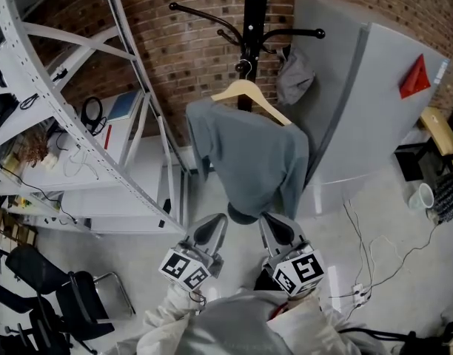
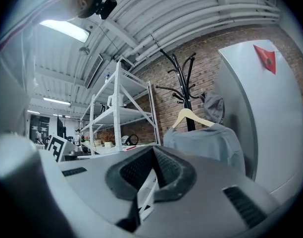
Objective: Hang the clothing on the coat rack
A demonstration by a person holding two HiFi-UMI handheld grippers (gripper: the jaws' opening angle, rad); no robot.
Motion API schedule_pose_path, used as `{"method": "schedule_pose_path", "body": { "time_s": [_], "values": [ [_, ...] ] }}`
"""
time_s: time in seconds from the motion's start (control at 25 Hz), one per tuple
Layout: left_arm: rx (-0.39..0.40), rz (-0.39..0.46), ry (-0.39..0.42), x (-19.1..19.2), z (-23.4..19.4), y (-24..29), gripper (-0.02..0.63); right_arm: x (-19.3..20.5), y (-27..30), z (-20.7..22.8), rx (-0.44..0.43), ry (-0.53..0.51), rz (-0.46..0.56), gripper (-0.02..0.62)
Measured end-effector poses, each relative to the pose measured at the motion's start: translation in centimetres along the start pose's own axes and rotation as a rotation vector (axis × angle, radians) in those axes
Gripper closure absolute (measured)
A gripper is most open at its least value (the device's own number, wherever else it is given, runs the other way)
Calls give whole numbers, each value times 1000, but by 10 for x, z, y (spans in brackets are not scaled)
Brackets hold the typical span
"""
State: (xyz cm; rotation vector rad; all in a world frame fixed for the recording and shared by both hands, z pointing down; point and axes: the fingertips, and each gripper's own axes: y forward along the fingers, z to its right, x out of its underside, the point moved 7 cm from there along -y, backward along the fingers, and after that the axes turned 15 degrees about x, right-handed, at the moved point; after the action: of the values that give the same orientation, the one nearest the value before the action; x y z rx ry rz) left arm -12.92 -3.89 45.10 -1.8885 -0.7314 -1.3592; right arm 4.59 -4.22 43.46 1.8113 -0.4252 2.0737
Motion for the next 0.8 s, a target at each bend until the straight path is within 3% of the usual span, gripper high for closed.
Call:
{"method": "schedule_pose_path", "body": {
  "time_s": [0.32, 0.6, 0.8],
  "values": [
    [-11, -37, -11, 12, 24, -18, 597, 6, -24, -16, 10, 0, -22, 574],
    [13, -19, -33, 23, 33, -27, 597, 6, -39, -21, 28, -11, -34, 574],
    [7, -49, -4, 19, 39, -19, 597, 0, -40, -16, 30, -26, -22, 574]
  ]
}}
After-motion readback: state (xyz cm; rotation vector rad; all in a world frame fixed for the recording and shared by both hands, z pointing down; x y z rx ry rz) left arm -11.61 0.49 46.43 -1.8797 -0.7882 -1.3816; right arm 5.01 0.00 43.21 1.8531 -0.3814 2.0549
